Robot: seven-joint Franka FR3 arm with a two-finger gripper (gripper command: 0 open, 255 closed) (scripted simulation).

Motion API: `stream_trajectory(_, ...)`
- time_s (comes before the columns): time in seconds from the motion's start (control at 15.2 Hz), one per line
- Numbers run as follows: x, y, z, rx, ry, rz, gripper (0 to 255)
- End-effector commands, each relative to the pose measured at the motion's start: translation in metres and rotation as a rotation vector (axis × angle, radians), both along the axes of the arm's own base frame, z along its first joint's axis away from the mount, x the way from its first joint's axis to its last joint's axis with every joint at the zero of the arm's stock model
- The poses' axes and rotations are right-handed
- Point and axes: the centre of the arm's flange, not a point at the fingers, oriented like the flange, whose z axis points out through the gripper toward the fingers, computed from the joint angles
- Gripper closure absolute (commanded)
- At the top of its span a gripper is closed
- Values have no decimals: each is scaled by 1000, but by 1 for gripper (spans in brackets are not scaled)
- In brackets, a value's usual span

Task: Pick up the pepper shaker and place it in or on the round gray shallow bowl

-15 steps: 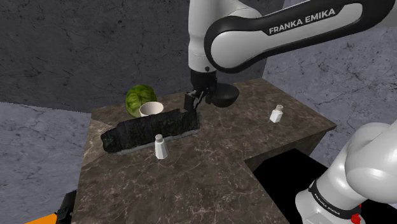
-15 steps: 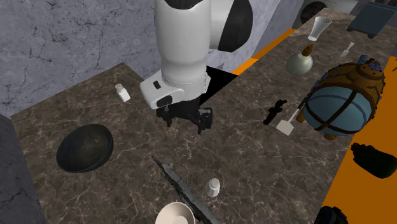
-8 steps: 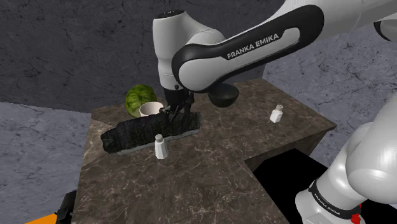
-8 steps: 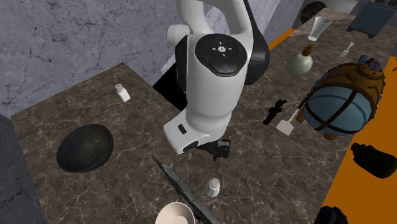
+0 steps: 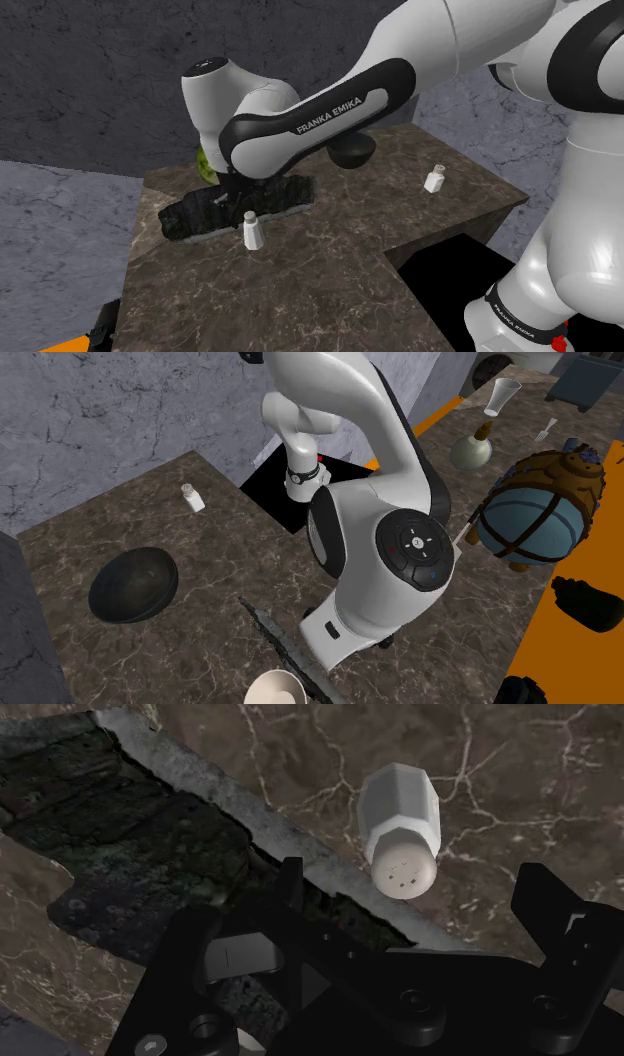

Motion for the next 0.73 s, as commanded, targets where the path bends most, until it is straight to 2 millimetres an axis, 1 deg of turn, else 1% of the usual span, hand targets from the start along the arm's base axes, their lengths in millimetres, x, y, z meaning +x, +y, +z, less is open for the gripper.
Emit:
stream_trajectory(0.0,2,4,-9,-2,0,1,0)
stream_trajectory(0.4,3,1,-39,-2,0,1,0)
stream_trajectory(0.66,3,1,-39,-2,0,1,0)
